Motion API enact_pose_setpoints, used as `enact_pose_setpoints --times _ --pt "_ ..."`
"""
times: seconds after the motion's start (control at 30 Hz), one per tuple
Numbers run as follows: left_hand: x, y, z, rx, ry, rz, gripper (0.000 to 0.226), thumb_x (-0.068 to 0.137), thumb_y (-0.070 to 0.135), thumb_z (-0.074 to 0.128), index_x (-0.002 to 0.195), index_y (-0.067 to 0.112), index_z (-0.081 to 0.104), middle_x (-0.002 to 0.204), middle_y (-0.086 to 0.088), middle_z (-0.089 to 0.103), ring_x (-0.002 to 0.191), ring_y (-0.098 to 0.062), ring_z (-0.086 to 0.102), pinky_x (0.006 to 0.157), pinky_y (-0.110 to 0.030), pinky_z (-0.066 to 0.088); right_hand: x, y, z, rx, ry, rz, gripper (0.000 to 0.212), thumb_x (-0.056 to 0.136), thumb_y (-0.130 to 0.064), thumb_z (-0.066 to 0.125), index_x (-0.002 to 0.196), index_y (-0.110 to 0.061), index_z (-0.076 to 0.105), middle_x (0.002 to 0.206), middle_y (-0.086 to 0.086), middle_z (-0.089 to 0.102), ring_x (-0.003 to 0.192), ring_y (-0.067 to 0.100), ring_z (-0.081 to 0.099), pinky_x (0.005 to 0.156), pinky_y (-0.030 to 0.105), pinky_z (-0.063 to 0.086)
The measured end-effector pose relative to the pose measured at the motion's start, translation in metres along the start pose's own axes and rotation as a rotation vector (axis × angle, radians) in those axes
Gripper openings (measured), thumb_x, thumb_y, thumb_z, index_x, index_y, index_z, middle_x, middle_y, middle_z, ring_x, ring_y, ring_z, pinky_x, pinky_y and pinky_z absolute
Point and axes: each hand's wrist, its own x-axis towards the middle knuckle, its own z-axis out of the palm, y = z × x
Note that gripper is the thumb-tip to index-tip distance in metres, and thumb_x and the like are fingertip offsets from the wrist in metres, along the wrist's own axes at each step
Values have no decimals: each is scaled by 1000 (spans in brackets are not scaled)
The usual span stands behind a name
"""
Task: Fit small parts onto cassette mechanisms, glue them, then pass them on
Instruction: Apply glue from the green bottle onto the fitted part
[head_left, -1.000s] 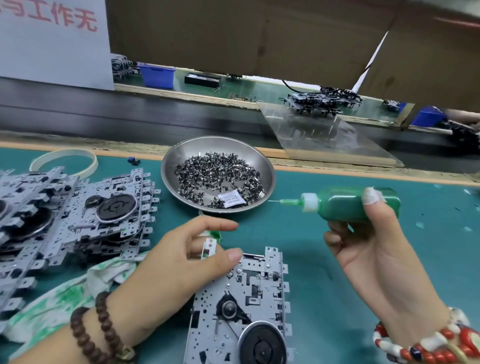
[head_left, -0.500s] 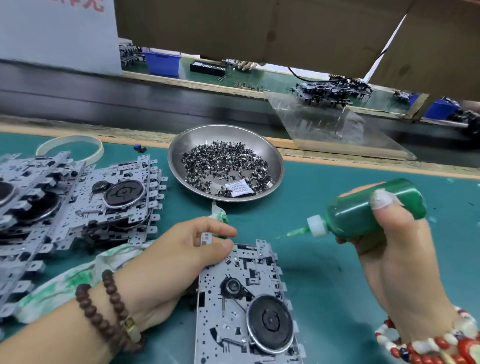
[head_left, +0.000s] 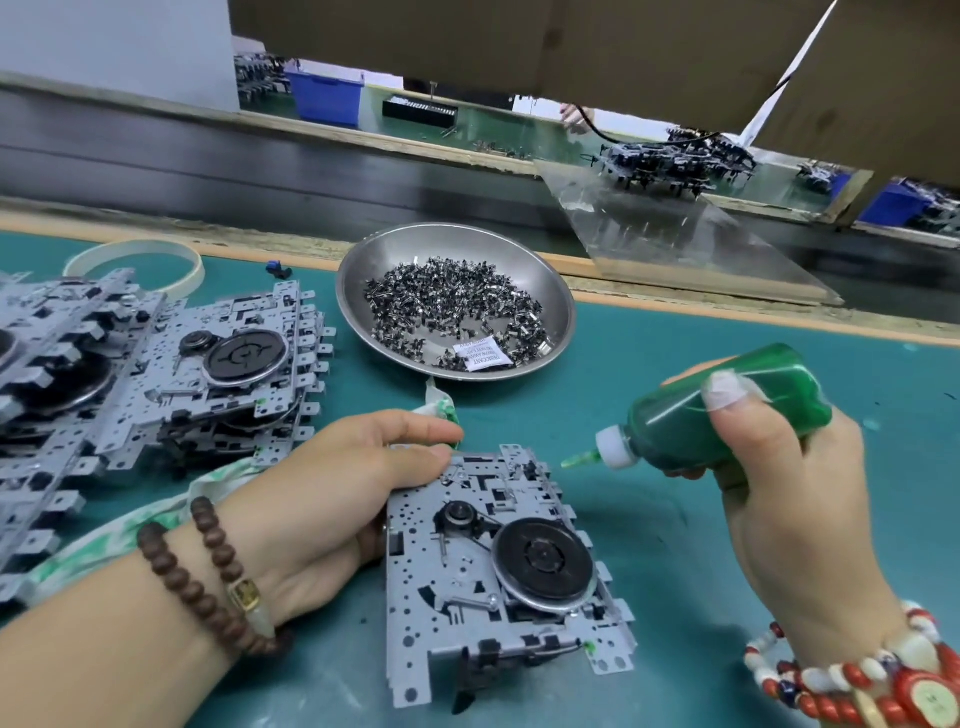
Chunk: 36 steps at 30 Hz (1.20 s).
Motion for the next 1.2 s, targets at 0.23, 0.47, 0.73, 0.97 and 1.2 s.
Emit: enact_pose_setpoints --times 0.23,0.47,0.73,0.97,1.2 --pt "2 0 -1 0 -6 -7 17 89 3 52 100 10 63 95 -23 69 82 -30 64 74 -41 53 1 3 -1 -44 17 9 52 61 -68 67 72 -18 65 65 2 65 58 18 58 52 20 46" --pt "2 0 -1 -8 -5 -5 16 89 2 52 99 9 63 97 -24 68 78 -29 63 74 -40 53 0 2 2 -22 -66 -60 24 76 -49 64 72 -25 66 64 -10 69 57 6 60 51 16 46" --pt "1 1 -1 -14 -7 -11 16 89 2 52 100 9 63 98 -24 68 76 -29 64 74 -39 53 0 2 2 -29 -76 -74 23 79 -45 62 72 -24 65 64 -9 70 57 6 60 51 16 46" --pt "1 1 0 -23 1 -6 16 89 2 52 99 8 63 102 -25 66 81 -30 62 78 -41 51 0 2 3 -42 -87 -89 30 79 -53 58 73 -24 66 65 -12 70 58 4 61 52 15 47" --pt "0 1 1 -13 5 -6 15 89 2 52 99 8 62 99 -25 67 77 -28 62 75 -38 52 -1 2 4 -45 -102 -117 25 80 -51 56 74 -30 67 65 -17 69 58 2 61 52 12 46"
